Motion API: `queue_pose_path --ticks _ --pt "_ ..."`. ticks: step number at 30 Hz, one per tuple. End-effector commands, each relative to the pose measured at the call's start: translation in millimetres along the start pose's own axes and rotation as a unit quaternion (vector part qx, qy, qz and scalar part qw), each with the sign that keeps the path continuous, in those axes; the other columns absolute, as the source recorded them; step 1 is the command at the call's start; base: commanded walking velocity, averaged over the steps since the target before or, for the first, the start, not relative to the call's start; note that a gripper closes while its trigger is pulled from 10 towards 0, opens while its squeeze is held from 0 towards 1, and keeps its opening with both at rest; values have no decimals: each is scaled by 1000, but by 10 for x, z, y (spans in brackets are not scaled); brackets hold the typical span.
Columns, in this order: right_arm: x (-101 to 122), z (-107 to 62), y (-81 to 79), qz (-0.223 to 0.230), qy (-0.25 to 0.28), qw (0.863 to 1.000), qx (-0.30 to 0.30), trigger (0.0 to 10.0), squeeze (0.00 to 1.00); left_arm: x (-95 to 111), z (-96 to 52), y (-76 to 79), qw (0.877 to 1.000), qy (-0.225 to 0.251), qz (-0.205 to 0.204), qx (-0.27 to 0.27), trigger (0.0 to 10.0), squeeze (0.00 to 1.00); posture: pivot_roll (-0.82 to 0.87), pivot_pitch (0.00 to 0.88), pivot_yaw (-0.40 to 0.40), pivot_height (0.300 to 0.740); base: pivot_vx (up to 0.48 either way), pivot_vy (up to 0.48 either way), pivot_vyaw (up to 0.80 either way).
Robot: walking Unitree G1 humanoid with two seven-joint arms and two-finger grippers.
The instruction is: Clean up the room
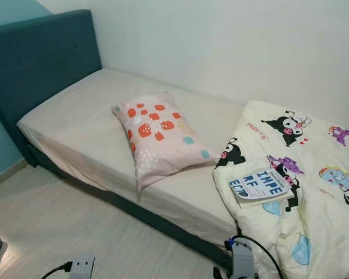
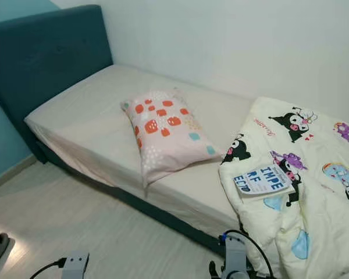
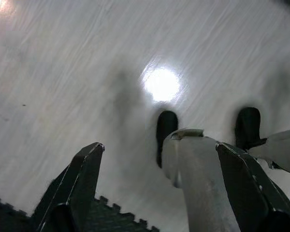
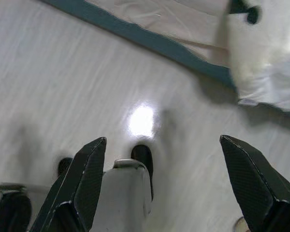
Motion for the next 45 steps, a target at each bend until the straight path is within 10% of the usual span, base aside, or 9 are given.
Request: queue_pose_path --ticks 1,45 --pt "4 -6 101 3 0 1000 -16 10000 0 15 4 38 1000 2 -10 -7 10000 0 -129 53 -45 740 0 0 0" --pt "212 22 153 11 16 999 -50 10000 0 128 4 20 999 32 -43 -7 10000 0 -132 81 -63 740 0 -134 -239"
Point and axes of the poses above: a point about 5 cm out from each wrist's last joint towards the gripper, its own z axis pointing out of the wrist towards the gripper, its own x axis along the axis of the wrist's last joint, y = z × x, the point moved 4 cm from there along z, pointing out of the wrist towards the gripper, and after that the axes turned 2 degrees about z, right-handed, at the moved point
